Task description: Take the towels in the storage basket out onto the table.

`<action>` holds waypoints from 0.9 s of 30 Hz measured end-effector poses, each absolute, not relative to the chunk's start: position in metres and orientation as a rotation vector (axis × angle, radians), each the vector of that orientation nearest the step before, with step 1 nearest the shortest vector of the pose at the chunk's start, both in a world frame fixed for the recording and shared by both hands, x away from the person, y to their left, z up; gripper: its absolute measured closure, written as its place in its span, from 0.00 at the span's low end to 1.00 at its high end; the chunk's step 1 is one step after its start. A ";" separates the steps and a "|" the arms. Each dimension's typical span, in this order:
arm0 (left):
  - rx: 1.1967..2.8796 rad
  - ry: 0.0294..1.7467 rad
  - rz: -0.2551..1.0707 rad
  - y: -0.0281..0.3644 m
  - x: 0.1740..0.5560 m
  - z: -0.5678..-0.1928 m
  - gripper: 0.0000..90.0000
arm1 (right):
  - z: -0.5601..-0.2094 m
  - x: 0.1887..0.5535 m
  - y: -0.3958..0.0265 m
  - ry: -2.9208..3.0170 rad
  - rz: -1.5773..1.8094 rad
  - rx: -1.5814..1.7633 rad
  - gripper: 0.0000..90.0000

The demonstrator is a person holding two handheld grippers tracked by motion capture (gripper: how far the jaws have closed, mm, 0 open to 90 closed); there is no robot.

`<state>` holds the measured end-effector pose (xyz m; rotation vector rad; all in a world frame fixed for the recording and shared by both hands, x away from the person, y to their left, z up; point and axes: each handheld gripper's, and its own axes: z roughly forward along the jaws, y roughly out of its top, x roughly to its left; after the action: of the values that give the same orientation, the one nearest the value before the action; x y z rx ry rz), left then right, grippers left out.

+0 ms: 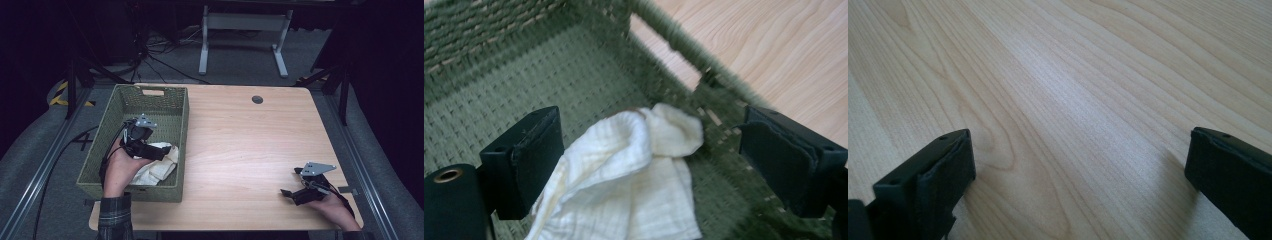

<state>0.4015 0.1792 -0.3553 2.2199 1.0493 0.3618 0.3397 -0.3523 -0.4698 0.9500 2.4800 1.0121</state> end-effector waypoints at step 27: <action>2.444 1.073 0.227 0.177 0.422 -0.410 0.13 | -0.470 0.340 -0.352 2.481 1.011 0.950 0.00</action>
<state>0.4217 0.1767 -0.4103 2.4435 1.0728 0.2269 0.3396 -0.3523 -0.4698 0.9497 2.4807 1.0106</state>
